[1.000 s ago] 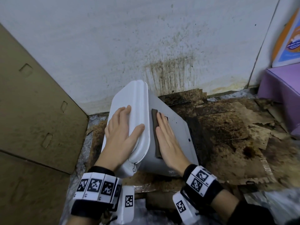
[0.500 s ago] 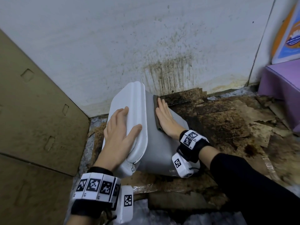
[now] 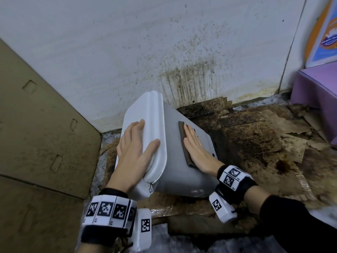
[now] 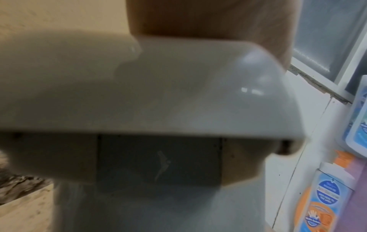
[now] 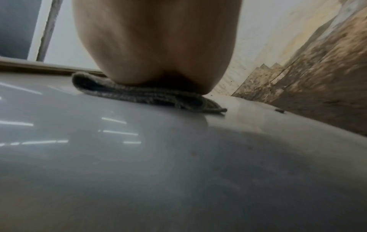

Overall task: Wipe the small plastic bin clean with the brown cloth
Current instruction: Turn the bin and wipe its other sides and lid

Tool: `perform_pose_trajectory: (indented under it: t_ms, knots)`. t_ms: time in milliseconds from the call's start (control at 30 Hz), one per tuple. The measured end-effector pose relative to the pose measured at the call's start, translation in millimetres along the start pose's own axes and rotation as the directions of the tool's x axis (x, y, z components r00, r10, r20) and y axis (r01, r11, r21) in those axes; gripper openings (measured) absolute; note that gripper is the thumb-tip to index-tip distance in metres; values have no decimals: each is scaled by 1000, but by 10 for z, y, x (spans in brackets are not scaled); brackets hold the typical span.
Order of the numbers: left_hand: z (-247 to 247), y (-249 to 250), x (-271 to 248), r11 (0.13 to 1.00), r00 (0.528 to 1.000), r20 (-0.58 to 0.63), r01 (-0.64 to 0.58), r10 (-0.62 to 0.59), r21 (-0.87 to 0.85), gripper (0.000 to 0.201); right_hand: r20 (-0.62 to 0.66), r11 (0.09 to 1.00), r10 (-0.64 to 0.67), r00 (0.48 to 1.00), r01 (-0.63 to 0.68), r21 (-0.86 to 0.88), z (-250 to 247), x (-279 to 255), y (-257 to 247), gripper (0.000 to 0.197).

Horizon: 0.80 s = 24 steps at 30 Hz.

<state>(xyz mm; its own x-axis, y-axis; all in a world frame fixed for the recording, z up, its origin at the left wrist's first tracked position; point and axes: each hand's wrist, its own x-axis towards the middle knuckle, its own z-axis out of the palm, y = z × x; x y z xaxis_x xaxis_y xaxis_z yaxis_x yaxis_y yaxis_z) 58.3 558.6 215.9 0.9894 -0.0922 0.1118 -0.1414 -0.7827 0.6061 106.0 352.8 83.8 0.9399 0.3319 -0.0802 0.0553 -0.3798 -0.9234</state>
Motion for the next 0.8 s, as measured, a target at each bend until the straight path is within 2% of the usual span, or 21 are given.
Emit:
perform_pose_trajectory:
  t_ms: [267,467,667,800]
  knots:
    - [6,25,-8,1000,1000,-5,-15,15,18,66,16,982,186,982,-186,19,-147,-69,472,60]
    - [23,28,-6,999,1000,-7,-20,20,28,66,-3,939,324,946,-321,127,-184,-93,661,61]
    - [17,19,-1,999,1000,-2,-3,3,47,66,-54,938,327,943,-317,142,-125,-28,486,63]
    - [29,38,-1,999,1000,1,-2,2,47,66,-44,960,224,974,-213,182,-106,11,71,62]
